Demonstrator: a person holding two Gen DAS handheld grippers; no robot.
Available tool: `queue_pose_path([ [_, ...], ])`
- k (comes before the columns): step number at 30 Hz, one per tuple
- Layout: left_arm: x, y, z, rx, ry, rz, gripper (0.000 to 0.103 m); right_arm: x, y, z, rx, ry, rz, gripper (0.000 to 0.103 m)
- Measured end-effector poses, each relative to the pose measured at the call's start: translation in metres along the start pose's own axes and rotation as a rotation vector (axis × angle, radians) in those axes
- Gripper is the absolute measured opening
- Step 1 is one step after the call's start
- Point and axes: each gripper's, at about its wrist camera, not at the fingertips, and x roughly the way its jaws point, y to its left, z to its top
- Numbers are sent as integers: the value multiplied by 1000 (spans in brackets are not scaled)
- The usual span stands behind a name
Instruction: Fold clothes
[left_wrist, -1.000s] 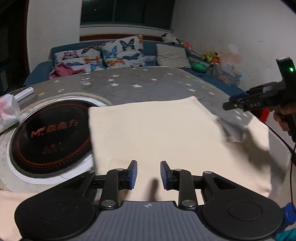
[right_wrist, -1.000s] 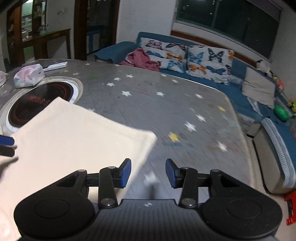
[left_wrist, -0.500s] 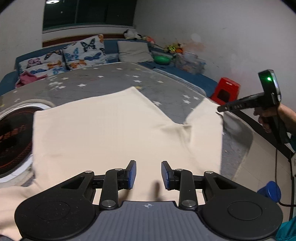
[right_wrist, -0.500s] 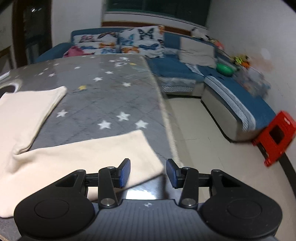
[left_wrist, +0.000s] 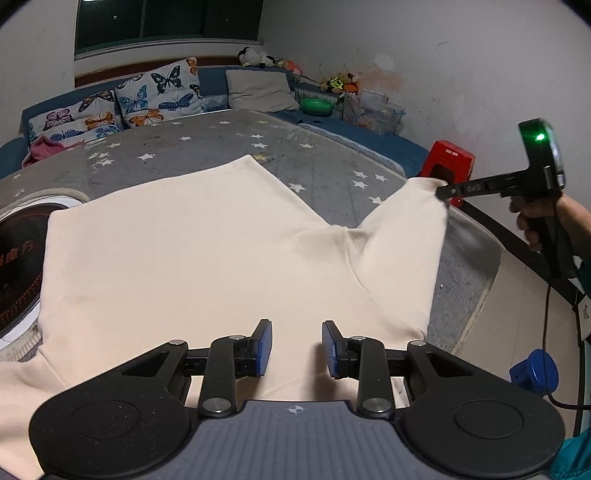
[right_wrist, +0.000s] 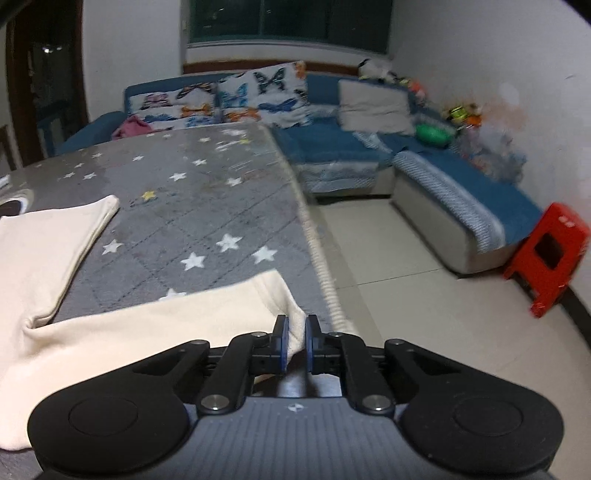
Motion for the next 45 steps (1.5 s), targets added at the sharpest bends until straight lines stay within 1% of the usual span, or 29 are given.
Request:
queue_pose_path([
  [3, 3, 1, -3, -5, 6, -2, 37, -4, 4, -3, -17, 19, -44, 8],
  [4, 4, 1, -3, -2, 6, -1, 37, -1, 5, -6, -28, 33, -56, 9],
  [5, 3, 0, -4, 1, 4, 0, 37, 2, 6, -8, -39, 51, -64, 10],
  [6, 3, 0, -4, 4, 2, 2, 37, 4, 7, -9, -45, 61, -72, 14],
  [7, 1, 1, -4, 0, -2, 3, 37, 3, 8, -9, -49, 56, -84, 20],
  [9, -4, 3, -5, -7, -11, 7, 38, -3, 12, -5, -64, 37, -96, 22],
  [11, -8, 5, -5, -15, -20, 10, 38, -14, 19, 0, -85, 8, -66, 22],
  [12, -10, 6, -5, -19, -24, 12, 38, -19, 25, 3, -100, -8, -37, 22],
  [14, -14, 10, -6, -36, -32, 22, 38, -29, 44, 9, -143, -35, 62, 22],
  [18, -23, 19, -11, -78, -40, 55, 38, -38, 88, 16, -228, -52, 276, 22],
  [20, -28, 25, -14, -102, -47, 72, 38, -38, 113, 15, -287, -52, 360, 22],
  [22, -33, 32, -17, -128, -56, 95, 38, -37, 137, 14, -346, -49, 426, 22],
  [25, -41, 45, -22, -177, -64, 132, 38, -30, 167, 10, -422, -36, 493, 22],
  [30, -51, 70, -25, -249, -84, 182, 38, -14, 196, 1, -485, 22, 518, 22],
  [32, -54, 78, -24, -274, -99, 189, 38, -12, 197, 1, -479, 32, 519, 22],
  [34, -54, 84, -18, -283, -124, 177, 38, -13, 198, 2, -480, 39, 518, 24],
  [39, -40, 102, -10, -325, -144, 198, 37, -13, 201, 1, -503, 43, 503, 27],
  [42, -35, 114, -18, -361, -114, 246, 34, -11, 197, 2, -499, 48, 499, 30],
  [43, -34, 117, -20, -373, -105, 261, 31, -11, 197, 2, -498, 49, 497, 32],
  [45, -41, 118, -24, -385, -109, 268, 31, -10, 196, 2, -497, 52, 496, 33],
])
